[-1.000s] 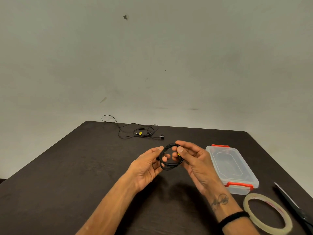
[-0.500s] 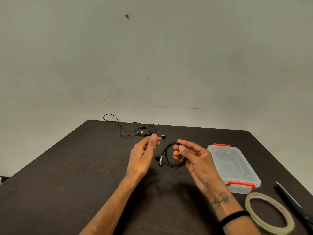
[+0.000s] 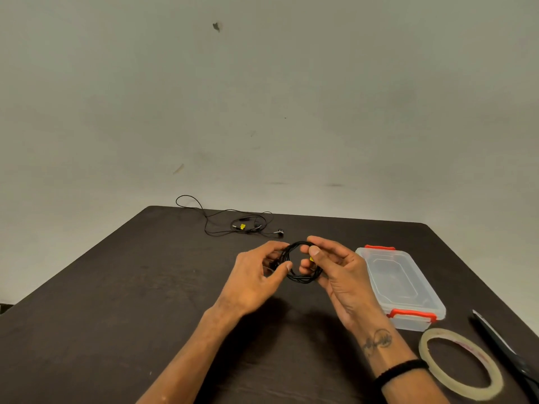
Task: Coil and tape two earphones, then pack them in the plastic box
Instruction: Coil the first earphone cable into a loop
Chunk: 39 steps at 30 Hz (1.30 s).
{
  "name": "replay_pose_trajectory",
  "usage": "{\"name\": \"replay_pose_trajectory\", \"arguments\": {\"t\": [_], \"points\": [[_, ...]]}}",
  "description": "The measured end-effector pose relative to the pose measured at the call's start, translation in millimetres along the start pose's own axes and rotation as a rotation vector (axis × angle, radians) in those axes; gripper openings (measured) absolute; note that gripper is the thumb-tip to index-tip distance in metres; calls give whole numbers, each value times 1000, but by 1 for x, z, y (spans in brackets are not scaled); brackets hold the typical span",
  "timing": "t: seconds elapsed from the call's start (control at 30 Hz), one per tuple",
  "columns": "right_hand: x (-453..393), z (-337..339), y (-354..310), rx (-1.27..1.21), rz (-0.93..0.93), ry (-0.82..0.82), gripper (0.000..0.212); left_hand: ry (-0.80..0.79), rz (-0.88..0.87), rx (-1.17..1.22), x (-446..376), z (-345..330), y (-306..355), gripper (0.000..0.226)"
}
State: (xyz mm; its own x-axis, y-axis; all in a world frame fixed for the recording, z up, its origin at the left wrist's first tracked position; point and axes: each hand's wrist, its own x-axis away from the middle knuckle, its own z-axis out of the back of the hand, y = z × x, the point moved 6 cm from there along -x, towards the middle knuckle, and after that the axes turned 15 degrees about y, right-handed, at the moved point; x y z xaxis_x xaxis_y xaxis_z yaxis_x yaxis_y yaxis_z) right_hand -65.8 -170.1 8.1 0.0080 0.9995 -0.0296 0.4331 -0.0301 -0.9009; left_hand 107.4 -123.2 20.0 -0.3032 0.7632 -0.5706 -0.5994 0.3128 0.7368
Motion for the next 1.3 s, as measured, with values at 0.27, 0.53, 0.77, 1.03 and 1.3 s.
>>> {"name": "replay_pose_trajectory", "arguments": {"t": [0.27,0.53,0.77,1.03,1.3], "points": [[5,-9,7,-146,-64,6,46,65,164,178,4,-7,-2,16],[9,-7,18,-94,-139,79,41,226,327,281,4,-7,-18,16],[5,-5,16,-218,-220,99,16,225,396,327,2,-7,-27,17],[-1,5,7,-165,-185,115,22,162,47,-36,-10,19,-14,16],[1,3,2,60,-110,61,17,265,119,106,-24,48,-19,23]]}}
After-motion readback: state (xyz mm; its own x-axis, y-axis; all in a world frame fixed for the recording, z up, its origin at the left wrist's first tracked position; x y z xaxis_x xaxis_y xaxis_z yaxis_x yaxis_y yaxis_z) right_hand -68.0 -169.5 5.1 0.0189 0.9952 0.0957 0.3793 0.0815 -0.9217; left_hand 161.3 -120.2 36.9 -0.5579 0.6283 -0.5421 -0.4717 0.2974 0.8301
